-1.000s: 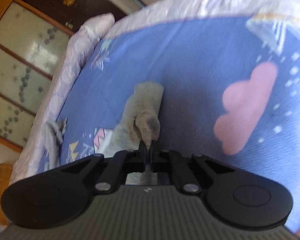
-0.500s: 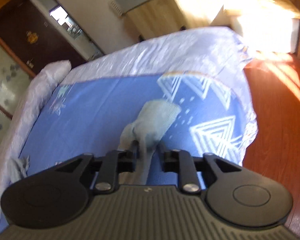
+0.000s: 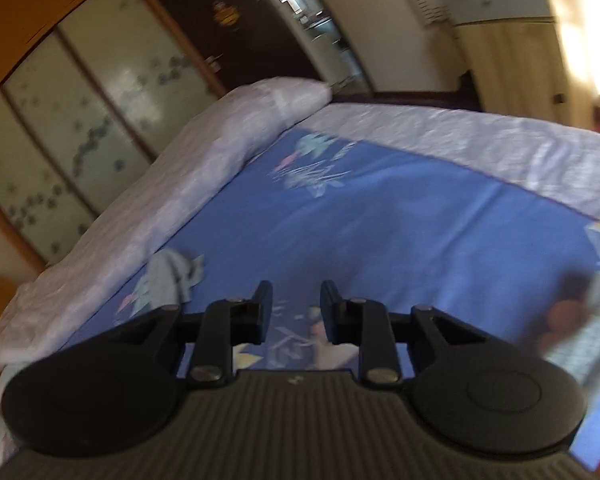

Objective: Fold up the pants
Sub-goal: 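Grasp the pants edge with the left gripper while the right gripper grasps the leg end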

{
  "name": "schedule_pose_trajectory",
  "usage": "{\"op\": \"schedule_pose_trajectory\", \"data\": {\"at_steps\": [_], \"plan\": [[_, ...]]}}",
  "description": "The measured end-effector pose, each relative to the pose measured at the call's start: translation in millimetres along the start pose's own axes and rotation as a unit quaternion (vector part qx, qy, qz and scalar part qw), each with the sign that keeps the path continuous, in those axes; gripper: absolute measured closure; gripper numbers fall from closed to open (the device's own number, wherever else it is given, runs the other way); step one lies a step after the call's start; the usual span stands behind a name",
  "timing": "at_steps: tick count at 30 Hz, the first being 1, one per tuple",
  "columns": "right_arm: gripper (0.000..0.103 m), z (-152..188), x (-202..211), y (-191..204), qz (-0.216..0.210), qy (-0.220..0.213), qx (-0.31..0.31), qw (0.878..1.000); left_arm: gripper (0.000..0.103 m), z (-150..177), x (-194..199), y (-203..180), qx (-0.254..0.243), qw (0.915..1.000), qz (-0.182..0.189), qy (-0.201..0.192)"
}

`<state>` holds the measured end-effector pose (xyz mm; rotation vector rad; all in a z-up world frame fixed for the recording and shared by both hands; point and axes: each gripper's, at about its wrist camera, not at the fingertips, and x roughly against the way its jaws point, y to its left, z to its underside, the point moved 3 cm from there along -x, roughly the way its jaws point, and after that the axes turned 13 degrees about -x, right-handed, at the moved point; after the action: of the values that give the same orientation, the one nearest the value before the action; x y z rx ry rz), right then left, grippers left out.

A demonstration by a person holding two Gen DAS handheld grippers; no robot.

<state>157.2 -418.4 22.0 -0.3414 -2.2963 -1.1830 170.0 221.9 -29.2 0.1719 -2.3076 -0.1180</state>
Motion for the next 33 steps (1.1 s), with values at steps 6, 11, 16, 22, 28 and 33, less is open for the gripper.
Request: {"op": "schedule_pose_trajectory", "data": {"at_steps": [6,11,16,22,28,33], "plan": [[0.058,-16.2,-145.7,133.2,-0.029,0.092,0.070,0.993,0.019,-48.9,-69.7,-24.9,-0.075,0.9959,0.041,-0.030],[0.049,-6.4,-288.4,208.7,0.020,0.116,0.157,0.981,0.017,-53.1,-113.4,-62.2,-0.166,0.9819,0.087,-0.029],[0.049,18.2,-389.1,211.0,0.082,0.127,0.147,0.978,0.055,-40.9,-149.4,-80.2,-0.202,0.9712,0.125,0.017],[0.098,29.5,-397.6,191.9,0.126,0.103,0.152,0.975,0.088,-36.0,-119.6,-83.6,-0.206,0.9722,0.109,-0.021],[0.098,-38.1,-268.7,141.4,0.022,0.047,0.033,0.998,0.088,-44.8,-21.4,-57.5,-0.157,0.9764,0.090,-0.117],[0.098,-44.2,-122.7,41.9,-0.045,0.044,-0.055,0.997,0.087,2.5,69.2,-56.5,-0.184,0.9621,0.109,-0.169]]}}
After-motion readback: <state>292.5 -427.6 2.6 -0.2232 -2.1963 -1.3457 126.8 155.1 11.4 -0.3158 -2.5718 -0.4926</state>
